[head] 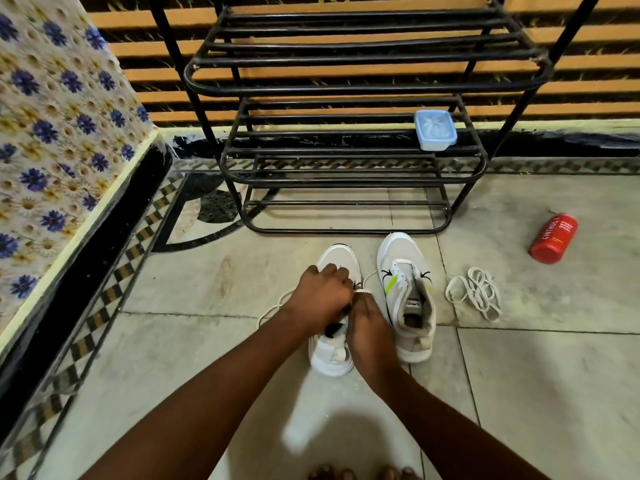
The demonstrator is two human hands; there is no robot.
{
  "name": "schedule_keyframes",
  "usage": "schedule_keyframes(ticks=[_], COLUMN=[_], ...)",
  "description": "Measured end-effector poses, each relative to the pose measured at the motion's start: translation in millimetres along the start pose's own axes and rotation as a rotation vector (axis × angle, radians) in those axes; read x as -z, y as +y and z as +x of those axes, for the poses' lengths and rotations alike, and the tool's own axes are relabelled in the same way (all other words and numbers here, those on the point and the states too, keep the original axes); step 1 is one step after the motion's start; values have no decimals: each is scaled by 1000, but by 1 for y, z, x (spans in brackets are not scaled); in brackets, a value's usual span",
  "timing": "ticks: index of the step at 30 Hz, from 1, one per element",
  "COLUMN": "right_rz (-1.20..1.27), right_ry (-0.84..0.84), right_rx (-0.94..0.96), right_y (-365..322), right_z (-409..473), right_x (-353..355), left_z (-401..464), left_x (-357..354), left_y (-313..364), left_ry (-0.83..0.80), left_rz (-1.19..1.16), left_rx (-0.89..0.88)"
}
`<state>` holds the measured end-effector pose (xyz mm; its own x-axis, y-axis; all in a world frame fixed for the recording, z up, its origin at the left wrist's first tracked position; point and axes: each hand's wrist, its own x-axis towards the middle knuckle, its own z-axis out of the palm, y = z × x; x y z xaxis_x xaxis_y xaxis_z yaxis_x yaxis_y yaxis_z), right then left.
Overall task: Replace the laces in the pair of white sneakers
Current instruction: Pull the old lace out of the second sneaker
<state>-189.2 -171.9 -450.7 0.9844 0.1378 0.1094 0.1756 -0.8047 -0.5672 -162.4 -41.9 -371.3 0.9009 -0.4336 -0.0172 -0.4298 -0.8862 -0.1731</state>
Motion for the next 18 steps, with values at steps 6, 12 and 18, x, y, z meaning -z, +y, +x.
schedule_keyframes(ticks=[6, 12, 18], right_rz=[-46, -18, -141], right_ry=[4, -10, -17], right_rx=[37, -40, 44], right_y=[-2, 3, 0], right_z=[0, -2, -3], right_x=[2, 0, 3], left_z=[-10, -7, 12], left_x=[-16, 10, 71], left_y=[-12, -39, -52], left_ry=[242, 518, 841], left_rz=[-24, -372, -1549], left_rx=[-82, 331, 684])
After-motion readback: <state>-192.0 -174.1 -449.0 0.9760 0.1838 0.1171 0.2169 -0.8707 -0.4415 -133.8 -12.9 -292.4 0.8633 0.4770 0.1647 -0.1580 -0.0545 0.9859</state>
